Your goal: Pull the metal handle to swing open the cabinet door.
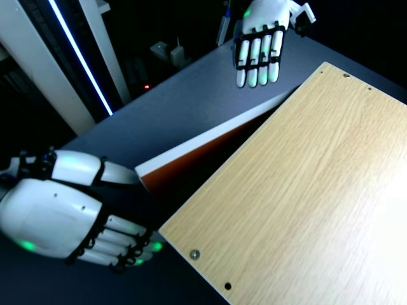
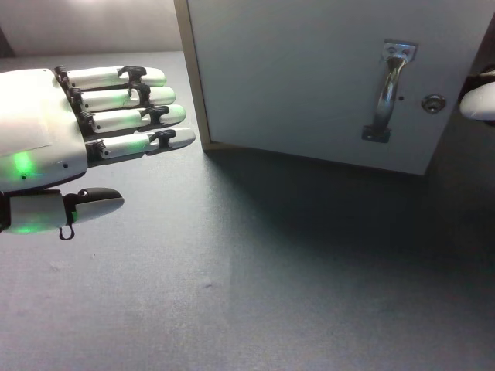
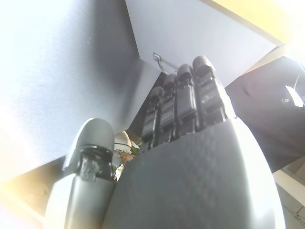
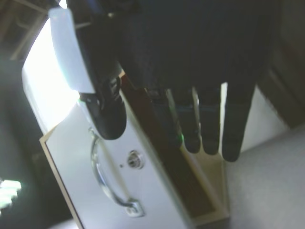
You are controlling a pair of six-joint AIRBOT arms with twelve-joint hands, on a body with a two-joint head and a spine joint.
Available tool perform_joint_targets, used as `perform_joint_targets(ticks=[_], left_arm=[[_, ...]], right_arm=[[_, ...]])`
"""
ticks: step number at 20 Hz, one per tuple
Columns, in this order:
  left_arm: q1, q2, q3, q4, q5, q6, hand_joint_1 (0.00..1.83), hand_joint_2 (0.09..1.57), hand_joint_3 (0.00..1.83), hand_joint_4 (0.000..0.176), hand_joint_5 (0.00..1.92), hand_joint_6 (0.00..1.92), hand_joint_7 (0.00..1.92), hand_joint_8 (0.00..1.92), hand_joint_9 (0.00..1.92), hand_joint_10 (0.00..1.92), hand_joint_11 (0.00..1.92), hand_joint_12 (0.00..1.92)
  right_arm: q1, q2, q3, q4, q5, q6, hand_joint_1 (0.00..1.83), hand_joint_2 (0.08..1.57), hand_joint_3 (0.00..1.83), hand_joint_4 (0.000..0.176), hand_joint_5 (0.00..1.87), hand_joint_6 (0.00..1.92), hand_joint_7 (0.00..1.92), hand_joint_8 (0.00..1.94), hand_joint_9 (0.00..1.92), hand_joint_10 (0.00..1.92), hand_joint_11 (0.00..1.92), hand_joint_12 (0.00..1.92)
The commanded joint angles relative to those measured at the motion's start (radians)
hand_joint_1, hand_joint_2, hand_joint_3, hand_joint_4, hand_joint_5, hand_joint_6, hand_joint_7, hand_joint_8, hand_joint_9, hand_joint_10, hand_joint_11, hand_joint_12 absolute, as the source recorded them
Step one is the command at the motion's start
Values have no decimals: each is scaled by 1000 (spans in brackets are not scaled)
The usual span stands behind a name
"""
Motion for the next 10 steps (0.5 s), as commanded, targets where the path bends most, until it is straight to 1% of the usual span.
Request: perform_joint_targets(ticks=[1,5,10], left_arm=[[-9,3,1,-60,-88,4,0,1571,100,0,77,0,95,1,82,2,0,249],[-9,3,1,-60,-88,4,0,1568,89,0,76,0,96,0,84,1,0,281],[-9,3,11,-60,-84,4,0,1543,64,0,76,4,91,2,79,2,0,263]], right_arm=[[13,6,-1,19,82,22,0,1558,55,0,53,6,63,5,58,7,0,271],[10,5,-10,40,89,44,0,1557,49,0,67,3,86,4,87,7,0,346],[8,-8,-17,52,117,49,0,1556,44,0,53,0,71,0,69,0,0,285]])
